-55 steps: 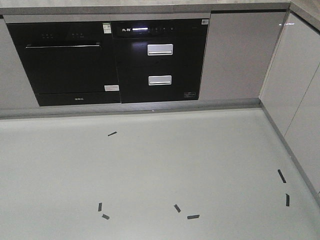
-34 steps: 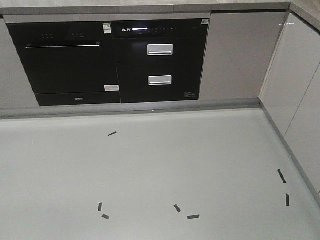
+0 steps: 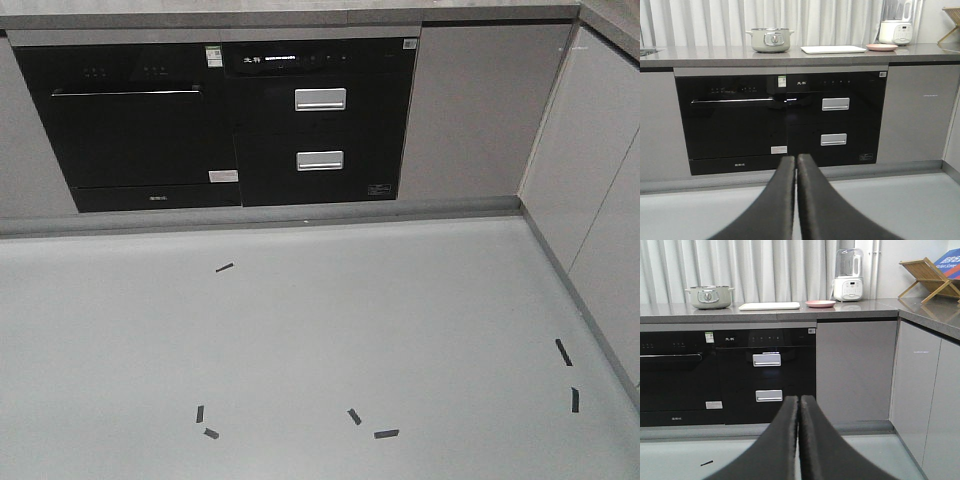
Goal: Transfer vegetables to tray and serve
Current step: 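Drive the base forward to the counter with the pot and tray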
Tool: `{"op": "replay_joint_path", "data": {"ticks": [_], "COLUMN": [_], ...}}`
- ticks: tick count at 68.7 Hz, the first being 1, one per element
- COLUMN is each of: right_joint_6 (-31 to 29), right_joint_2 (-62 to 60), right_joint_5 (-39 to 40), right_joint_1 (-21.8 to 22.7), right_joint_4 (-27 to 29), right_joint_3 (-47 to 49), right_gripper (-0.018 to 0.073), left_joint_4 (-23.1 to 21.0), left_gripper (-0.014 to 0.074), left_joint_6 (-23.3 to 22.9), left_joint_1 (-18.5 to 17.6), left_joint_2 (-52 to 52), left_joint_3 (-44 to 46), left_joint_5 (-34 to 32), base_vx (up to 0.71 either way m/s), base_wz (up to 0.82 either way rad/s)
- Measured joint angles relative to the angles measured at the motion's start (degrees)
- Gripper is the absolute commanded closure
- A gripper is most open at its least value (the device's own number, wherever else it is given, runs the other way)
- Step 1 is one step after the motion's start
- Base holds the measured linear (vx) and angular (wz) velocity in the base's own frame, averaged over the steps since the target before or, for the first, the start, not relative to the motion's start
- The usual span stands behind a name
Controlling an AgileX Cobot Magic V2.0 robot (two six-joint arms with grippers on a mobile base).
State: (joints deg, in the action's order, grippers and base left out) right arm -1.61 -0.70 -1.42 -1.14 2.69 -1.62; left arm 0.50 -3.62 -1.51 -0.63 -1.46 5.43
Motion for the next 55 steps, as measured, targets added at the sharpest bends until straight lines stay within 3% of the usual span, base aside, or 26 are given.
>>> {"op": "replay_joint_path", "data": {"ticks": [55], "right_joint_6": [0.0], "right_joint_2": [0.0], "right_joint_5": [0.0], "right_joint_1": [0.0], "right_joint_4": [0.0], "right_joint_3": [0.0], "right_gripper": [0.0565], "left_joint_4": [0.0], "left_gripper": [0.0602], "left_joint_6": [0.0], "left_joint_1": [0.0], "left_joint_2": [0.0], "left_joint_3": [0.0], "left_joint_5": [0.0], "base_vx": [0.01], "base_wz": [0.0]}}
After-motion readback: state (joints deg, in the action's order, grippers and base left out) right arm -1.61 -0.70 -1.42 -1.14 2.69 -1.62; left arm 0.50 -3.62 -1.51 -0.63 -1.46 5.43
